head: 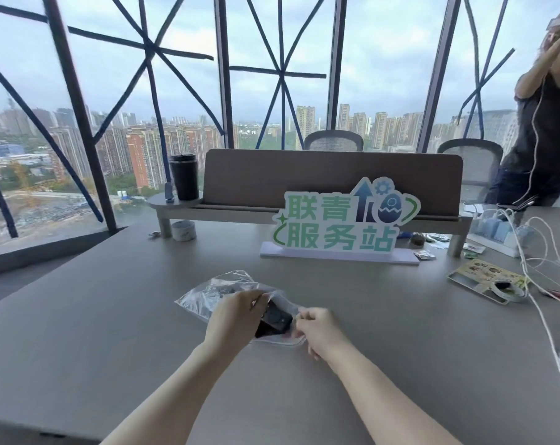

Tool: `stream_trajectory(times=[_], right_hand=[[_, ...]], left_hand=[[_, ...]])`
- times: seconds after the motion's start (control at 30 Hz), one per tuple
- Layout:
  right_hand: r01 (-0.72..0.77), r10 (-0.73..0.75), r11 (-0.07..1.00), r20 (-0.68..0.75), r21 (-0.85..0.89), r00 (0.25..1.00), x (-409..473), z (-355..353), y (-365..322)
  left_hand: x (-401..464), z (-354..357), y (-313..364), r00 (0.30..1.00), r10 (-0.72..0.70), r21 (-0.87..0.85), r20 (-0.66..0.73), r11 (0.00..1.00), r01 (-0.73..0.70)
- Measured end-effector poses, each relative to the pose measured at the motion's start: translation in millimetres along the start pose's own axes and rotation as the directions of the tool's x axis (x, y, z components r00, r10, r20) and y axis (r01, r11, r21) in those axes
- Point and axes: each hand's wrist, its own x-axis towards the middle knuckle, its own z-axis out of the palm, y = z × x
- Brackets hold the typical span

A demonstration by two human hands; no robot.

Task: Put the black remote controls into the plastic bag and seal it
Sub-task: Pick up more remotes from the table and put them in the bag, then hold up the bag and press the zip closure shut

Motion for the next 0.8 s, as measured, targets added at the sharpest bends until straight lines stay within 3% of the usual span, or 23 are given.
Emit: stream_trajectory(times=[0.07,0.1,0.23,0.37,0.47,0.53,0.63,0.7,0.8], right_hand=[[0.006,-0.041,0.985,-0.202,-0.172,0.979,3.4,-10.0,8.9],[0.017,-0.061,0.980,-0.215,-0.200,0.975,4.9,-14.4,12.2],[0.073,-0.087,0.960,-0.042,-0.269,0.995,12.6,-5.4,16.0],[0.138,-0.196,0.944,-0.170,-0.301,0.966,25.2,0.4,10.7],[0.133,-0.169,0.976,-0.217,-0.170,0.962,18.6,-7.8,-5.4],[0.129,-0.131,0.991,-0.219,-0.021,0.967,9.9,-16.3,-20.2],[0.210,-0.162,0.960,-0.242,0.186,0.957,-6.3,-32.9,-55.8],[0.301,-0.215,0.909,-0.294,0.288,0.931,-19.4,-46.9,-87.6],[0.422,-0.298,0.841,-0.361,0.339,0.884,-39.4,-67.7,-132.4]], left_hand=[[-3.0,-2.7,-3.6,0.999,-0.009,0.001,0.044,1.000,0.009],[-4.7,-2.5,-4.9,0.998,-0.022,0.009,0.067,1.000,0.021],[-9.8,-1.0,-9.3,0.988,-0.055,0.062,0.148,0.997,0.046],[-19.0,-8.9,-18.3,0.916,-0.100,0.233,0.390,0.972,0.007],[-26.5,-23.4,-24.0,0.916,-0.158,0.368,0.368,0.930,0.012],[-22.2,-36.1,-23.3,0.933,-0.231,0.259,0.277,0.953,0.160],[6.1,-67.7,-12.5,0.943,-0.308,-0.195,0.125,0.924,0.328],[28.4,-97.1,6.9,0.962,-0.275,-0.436,0.008,0.864,0.250],[53.1,-139.7,45.7,0.974,-0.209,-0.595,-0.086,0.795,0.118]])
